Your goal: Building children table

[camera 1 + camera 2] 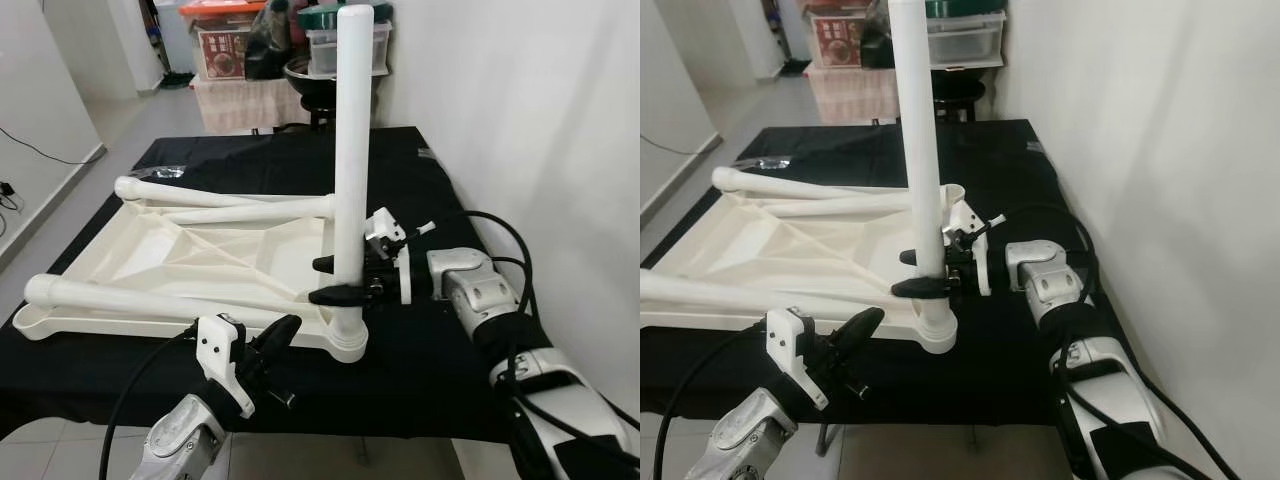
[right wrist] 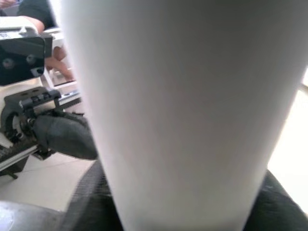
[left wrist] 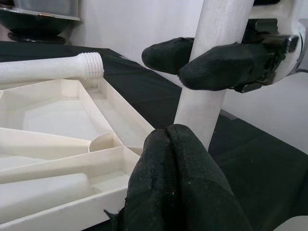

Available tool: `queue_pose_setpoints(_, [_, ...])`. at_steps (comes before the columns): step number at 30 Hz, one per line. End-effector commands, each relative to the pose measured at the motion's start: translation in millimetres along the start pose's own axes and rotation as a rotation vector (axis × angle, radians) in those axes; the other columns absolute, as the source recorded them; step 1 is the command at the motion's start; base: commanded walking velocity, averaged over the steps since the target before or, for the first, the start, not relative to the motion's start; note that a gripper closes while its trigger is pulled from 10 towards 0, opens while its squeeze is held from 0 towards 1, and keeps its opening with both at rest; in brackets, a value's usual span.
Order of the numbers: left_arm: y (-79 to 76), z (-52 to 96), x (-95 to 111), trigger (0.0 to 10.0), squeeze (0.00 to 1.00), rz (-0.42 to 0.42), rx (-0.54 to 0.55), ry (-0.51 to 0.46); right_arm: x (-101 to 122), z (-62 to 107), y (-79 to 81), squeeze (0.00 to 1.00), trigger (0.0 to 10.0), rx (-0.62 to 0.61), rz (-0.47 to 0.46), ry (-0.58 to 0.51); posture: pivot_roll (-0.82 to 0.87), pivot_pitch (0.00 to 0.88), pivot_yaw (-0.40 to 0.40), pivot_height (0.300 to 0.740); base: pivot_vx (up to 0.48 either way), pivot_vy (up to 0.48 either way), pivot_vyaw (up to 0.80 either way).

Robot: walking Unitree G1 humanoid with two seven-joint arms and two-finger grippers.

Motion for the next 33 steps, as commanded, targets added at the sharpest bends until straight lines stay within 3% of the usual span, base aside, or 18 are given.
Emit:
queue_pose_setpoints(1, [-1.7,0.1,1,10.0,0.0,-0.01,-0.005,-0.003,-2,0.3,1.8,0.0,0.0,0.022,-0.008,-0.01,0.01,0.0,-0.006,0.74,0.0,0.0,0.0])
queue_pose_setpoints(6, [-1.7,0.3,1,10.0,0.0,-0.01,-0.005,-0.003,-12,4.3,4.3,0.0,0.0,0.004,-0.019,-0.013,0.0,0.0,-0.002,0.74,0.0,0.0,0.0])
queue_pose_setpoints(9, [-1.8,1.3,1,10.0,0.0,-0.009,-0.005,-0.002,-35,10.0,1.0,0.0,0.0,-0.182,-0.033,0.043,0.0,0.0,-0.011,0.74,0.0,0.0,0.0])
queue_pose_setpoints(10, [-1.8,1.3,1,10.0,0.0,-0.009,-0.005,-0.002,-35,10.0,1.0,0.0,0.0,-0.182,-0.033,0.043,0.0,0.0,-0.011,0.74,0.0,0.0,0.0])
queue_pose_setpoints(12, [-0.8,3.4,1,10.0,0.0,-0.01,-0.004,-0.002,-60,3.9,-1.8,0.0,0.0,-0.506,-0.133,0.087,0.0,0.0,-0.021,0.74,0.0,0.0,0.0])
queue_pose_setpoints(13, [-0.8,3.4,1,10.0,0.0,-0.01,-0.004,-0.002,-60,3.9,-1.8,0.0,0.0,-0.506,-0.133,0.087,0.0,0.0,-0.021,0.74,0.0,0.0,0.0])
queue_pose_setpoints(14, [0.4,4.2,2,10.0,0.0,-0.012,-0.003,-0.002,-73,0.1,4.1,0.0,0.0,-0.735,-0.217,0.067,-0.01,0.0,-0.013,0.74,0.0,0.0,0.0])
queue_pose_setpoints(15, [0.4,4.2,2,10.0,0.0,-0.012,-0.003,-0.002,-73,0.1,4.1,0.0,0.0,-0.735,-0.217,0.067,-0.01,0.0,-0.013,0.74,0.0,0.0,0.0])
queue_pose_setpoints(16, [2.2,4.8,2,10.0,0.0,-0.016,-0.001,0.0,-74,-5.2,17.8,0.0,0.0,-0.814,-0.171,0.081,-0.01,0.0,-0.002,0.74,0.0,0.0,0.0])
queue_pose_setpoints(17, [4.0,4.9,1,10.0,0.0,-0.021,0.002,0.004,-66,-4.4,21.2,0.0,0.0,-0.864,-0.071,0.089,-0.01,0.0,0.002,0.74,0.0,0.0,0.0])
queue_pose_setpoints(18, [4.0,4.9,1,10.0,0.0,-0.021,0.002,0.004,-66,-4.4,21.2,0.0,0.0,-0.864,-0.071,0.089,-0.01,0.0,0.002,0.74,0.0,0.0,0.0])
queue_pose_setpoints(19, [6.6,3.7,0,10.0,0.0,-0.025,0.006,0.008,-66,-12.1,18.2,0.0,0.0,-0.818,-0.161,0.069,-0.03,0.0,0.012,0.74,0.0,0.0,0.0])
queue_pose_setpoints(24, [7.8,-0.4,-1,10.0,0.0,-0.025,0.003,0.009,-73,-17.8,7.9,0.0,0.0,-0.805,-0.155,0.142,0.0,0.0,-0.016,0.74,0.0,0.0,0.0])
queue_pose_setpoints(25, [9.5,-1.7,0,10.0,0.0,-0.041,0.021,0.0,-66,-19.9,3.2,0.0,10.0,-0.819,-0.15,0.13,0.0,0.0,-0.017,0.74,0.0,0.0,0.0])
queue_pose_setpoints(26, [9.5,-1.7,0,10.0,0.0,-0.041,0.021,0.0,-66,-19.9,3.2,0.0,10.0,-0.819,-0.15,0.13,0.0,0.0,-0.017,0.74,0.0,0.0,0.0])
queue_pose_setpoints(27, [10.0,-2.1,1,10.0,0.0,-0.047,0.03,-0.004,-62,-23.2,4.4,1.0,10.0,-0.795,-0.156,0.108,0.0,0.0,-0.018,0.74,0.0,0.0,0.0])
queue_pose_setpoints(29, [10.2,-2.6,1,10.0,0.0,-0.05,0.034,-0.007,-59,-25.3,7.1,1.0,10.0,-0.79,-0.163,0.098,0.0,0.0,-0.019,0.74,0.0,0.0,0.0])
queue_pose_setpoints(33, [8.7,-4.5,0,10.0,0.0,-0.04,0.026,-0.006,-40,-35.0,8.0,1.0,10.0,-0.679,-0.158,-0.027,0.0,0.0,-0.017,0.74,0.0,0.0,0.0])
Point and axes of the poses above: a point about 5 cm out from each wrist's last joint towards the gripper, its own z axis pointing back from the gripper into the wrist, its own x axis along the axis of the wrist's last joint, y = z × x, the point moved 3 cm from there along -z, pointing out of the wrist towards the gripper, and after that the axes turned 2 degrees about z, right-handed, at the moved point
